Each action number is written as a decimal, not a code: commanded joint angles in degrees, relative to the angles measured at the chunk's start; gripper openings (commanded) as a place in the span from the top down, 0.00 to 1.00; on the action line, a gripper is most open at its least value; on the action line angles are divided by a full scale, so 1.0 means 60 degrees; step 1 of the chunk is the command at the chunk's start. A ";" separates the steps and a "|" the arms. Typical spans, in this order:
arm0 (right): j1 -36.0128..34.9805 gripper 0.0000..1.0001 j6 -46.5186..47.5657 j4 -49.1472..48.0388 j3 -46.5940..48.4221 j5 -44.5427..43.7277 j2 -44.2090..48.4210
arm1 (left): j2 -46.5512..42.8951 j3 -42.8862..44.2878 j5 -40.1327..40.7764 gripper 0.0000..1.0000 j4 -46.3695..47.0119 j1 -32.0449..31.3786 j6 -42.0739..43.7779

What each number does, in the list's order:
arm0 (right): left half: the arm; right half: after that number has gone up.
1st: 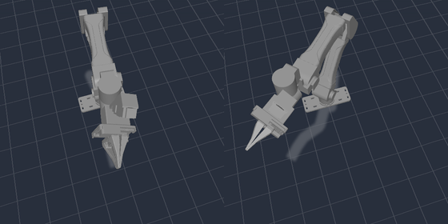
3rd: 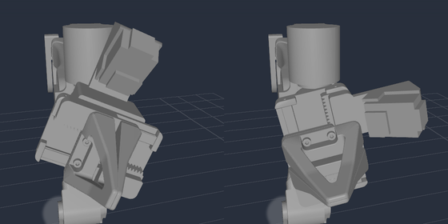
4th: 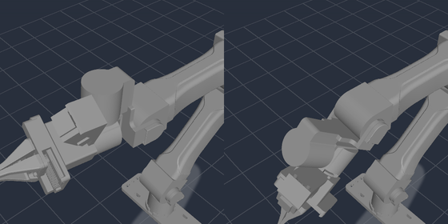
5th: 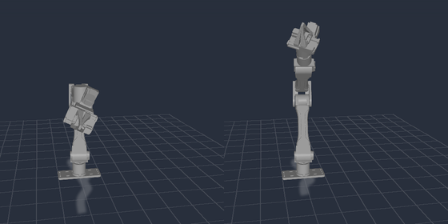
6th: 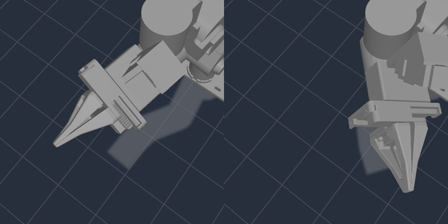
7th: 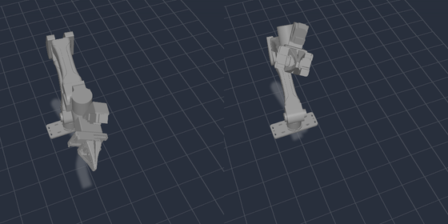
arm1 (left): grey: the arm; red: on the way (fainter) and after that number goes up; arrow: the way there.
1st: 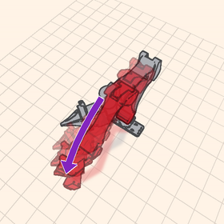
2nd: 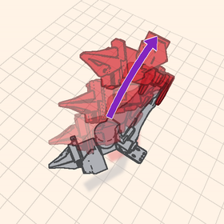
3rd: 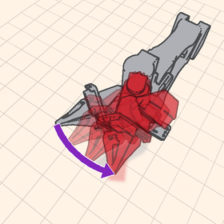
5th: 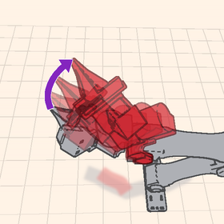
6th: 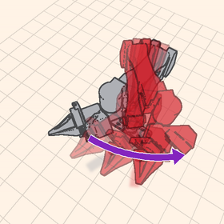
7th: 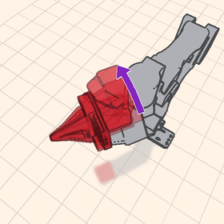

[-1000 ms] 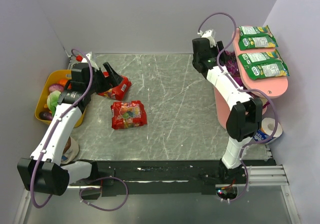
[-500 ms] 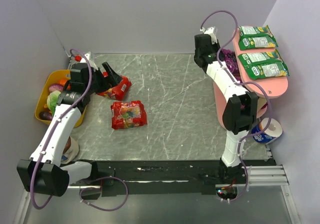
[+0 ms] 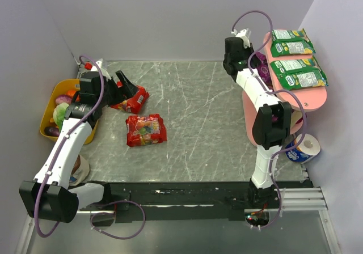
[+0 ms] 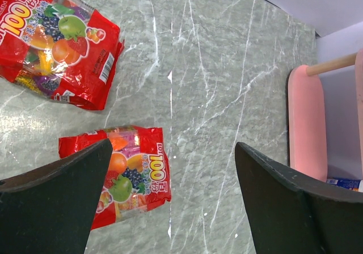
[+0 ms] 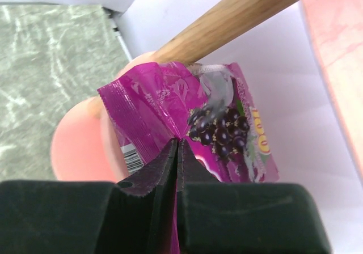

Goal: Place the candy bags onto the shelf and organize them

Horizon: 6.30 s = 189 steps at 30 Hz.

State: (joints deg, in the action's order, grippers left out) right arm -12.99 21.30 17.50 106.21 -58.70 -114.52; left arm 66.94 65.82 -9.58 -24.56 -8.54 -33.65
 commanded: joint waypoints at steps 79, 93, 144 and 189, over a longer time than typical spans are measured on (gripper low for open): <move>-0.4823 0.41 -0.8106 0.0528 -0.3389 1.2417 -0.0118 | 0.2656 -0.2122 0.0031 0.18 -0.1122 0.0031 -0.0193; -0.4734 0.34 -0.8340 0.0438 -0.4283 1.1820 0.1127 | 0.3418 -0.2695 -0.1552 0.37 -0.0215 -0.0715 0.0115; -0.3782 1.00 -0.7843 0.1872 -0.4929 1.0094 0.3175 | 0.0872 -0.0600 0.0644 0.28 -0.0228 -0.2254 0.0085; -0.6447 0.17 -0.6743 0.5566 -0.4988 0.3496 0.1538 | 0.0562 0.1056 0.0543 0.14 -0.0815 -0.1874 0.0115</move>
State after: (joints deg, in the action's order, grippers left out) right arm -50.19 -16.69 52.90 74.32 -45.52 -106.63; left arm 70.41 70.76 -4.82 -29.89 -20.47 -32.60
